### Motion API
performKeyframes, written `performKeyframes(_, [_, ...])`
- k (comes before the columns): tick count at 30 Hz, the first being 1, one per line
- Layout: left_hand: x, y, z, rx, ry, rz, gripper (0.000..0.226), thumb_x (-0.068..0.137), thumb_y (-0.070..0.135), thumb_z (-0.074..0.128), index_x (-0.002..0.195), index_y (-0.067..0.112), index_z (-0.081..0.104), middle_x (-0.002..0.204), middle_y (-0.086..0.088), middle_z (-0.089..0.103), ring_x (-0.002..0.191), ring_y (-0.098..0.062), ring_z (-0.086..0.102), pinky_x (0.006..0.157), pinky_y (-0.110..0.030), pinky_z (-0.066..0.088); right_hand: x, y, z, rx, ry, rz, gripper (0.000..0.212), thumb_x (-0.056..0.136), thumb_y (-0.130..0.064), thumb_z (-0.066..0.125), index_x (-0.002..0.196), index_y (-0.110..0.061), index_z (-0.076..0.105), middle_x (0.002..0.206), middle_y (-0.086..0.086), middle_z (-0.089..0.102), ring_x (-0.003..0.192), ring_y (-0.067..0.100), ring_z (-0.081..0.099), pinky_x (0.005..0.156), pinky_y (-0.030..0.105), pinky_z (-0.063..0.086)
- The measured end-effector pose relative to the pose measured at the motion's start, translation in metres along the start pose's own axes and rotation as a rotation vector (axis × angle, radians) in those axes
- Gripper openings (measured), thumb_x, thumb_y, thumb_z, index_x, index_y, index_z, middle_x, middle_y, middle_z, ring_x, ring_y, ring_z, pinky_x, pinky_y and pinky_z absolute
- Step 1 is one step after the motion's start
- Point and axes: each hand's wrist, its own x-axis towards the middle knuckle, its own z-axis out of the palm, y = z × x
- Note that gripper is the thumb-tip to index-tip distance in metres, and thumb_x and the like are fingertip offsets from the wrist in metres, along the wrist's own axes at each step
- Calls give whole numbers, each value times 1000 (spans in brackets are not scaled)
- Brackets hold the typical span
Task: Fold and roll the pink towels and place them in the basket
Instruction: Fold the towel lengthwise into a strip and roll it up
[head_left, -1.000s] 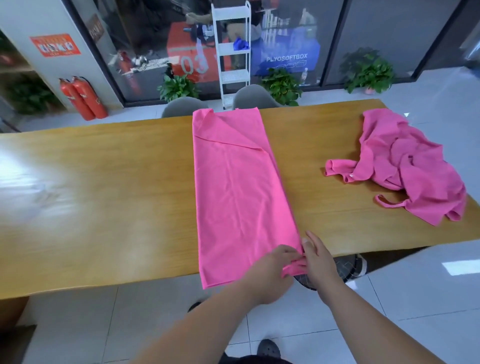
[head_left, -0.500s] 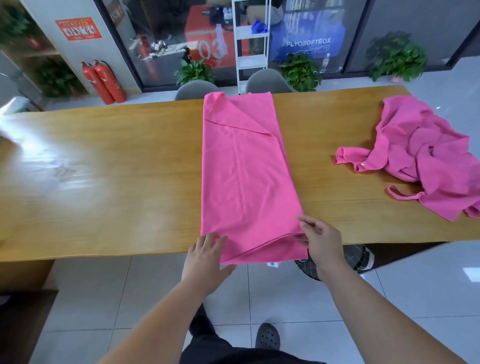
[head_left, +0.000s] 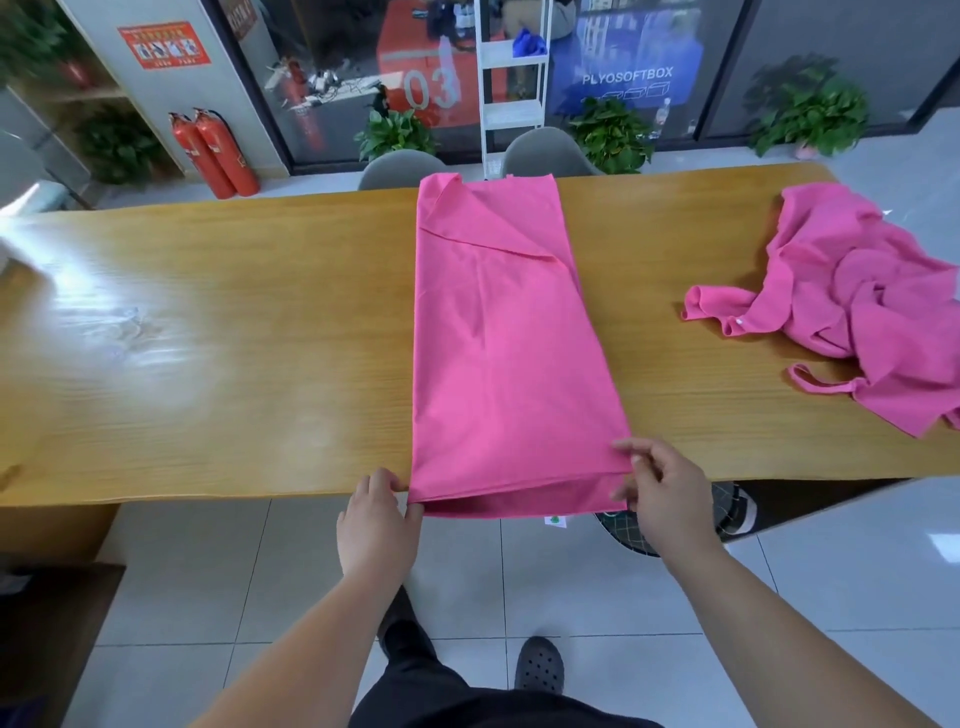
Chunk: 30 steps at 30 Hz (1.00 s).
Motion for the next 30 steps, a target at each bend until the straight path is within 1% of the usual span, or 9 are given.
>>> performKeyframes(4, [-2, -5, 5, 47, -127, -125, 26, 98, 50, 58, 93, 27, 47, 90, 9, 61, 77, -16, 59, 73, -39, 51, -2, 29, 2, -239, -103, 169, 39, 110, -12, 45, 96, -34, 73, 96, 0, 76, 60, 12, 74, 54, 32, 52])
performKeyframes(7, [-2, -6, 7, -20, -177, -211, 26, 96, 48, 62, 90, 26, 49, 82, 4, 66, 71, -19, 63, 60, -33, 49, -7, 13, 8, -173, 3, 58, 37, 110, -12, 46, 99, -36, 72, 83, -2, 74, 55, 2, 66, 50, 20, 45])
performKeyframes(9, [-5, -8, 7, -96, -171, -241, 25, 95, 47, 65, 91, 25, 53, 81, 3, 68, 72, -20, 64, 60, -33, 49, -17, 11, 9, -98, 86, -36, 37, 109, -10, 45, 99, -33, 72, 74, -3, 71, 59, 6, 65, 52, 17, 45])
performKeyframes(13, [-9, -6, 8, -202, -174, -281, 29, 94, 47, 70, 94, 22, 57, 86, 3, 68, 75, -17, 63, 61, -31, 46, -20, 34, 7, -182, 49, 62, 28, 109, -14, 49, 103, -34, 68, 84, -2, 72, 66, 8, 69, 48, 12, 41])
performKeyframes(16, [-13, -7, 11, -290, -188, -306, 27, 94, 41, 72, 94, 19, 56, 88, 1, 68, 77, -19, 64, 67, -34, 49, -12, 53, 3, -229, 38, 179, 22, 106, -16, 53, 107, -34, 63, 91, -8, 73, 66, 3, 70, 55, 28, 48])
performKeyframes(20, [-18, -9, 10, -442, -210, -332, 11, 94, 19, 62, 99, 17, 52, 97, -2, 68, 81, -24, 61, 70, -37, 48, -11, 60, 4, -240, 62, 223, 15, 105, -20, 55, 111, -32, 58, 100, -13, 70, 80, 14, 68, 60, 32, 50])
performKeyframes(22, [-18, -4, 9, -492, -184, -322, 11, 98, 24, 59, 102, 18, 51, 102, -4, 67, 86, -25, 62, 73, -38, 47, -12, 58, 7, -210, 35, 219, 7, 106, -26, 56, 112, -27, 54, 105, -15, 65, 84, 12, 64, 61, 30, 44])
performKeyframes(26, [-17, 4, 11, -512, -166, -287, 27, 99, 37, 69, 100, 19, 50, 99, -6, 69, 90, -25, 66, 79, -42, 51, -8, 56, 15, -98, -8, 202, 16, 103, -31, 65, 107, -25, 51, 104, -9, 67, 85, 14, 65, 65, 34, 46])
performKeyframes(30, [-16, 4, 9, -554, -159, -316, 19, 99, 18, 67, 96, 14, 49, 89, -3, 75, 83, -20, 76, 75, -43, 55, 1, 66, 9, 116, 44, 229, 16, 100, -20, 72, 102, -27, 57, 99, 4, 73, 95, 26, 73, 91, 53, 61])
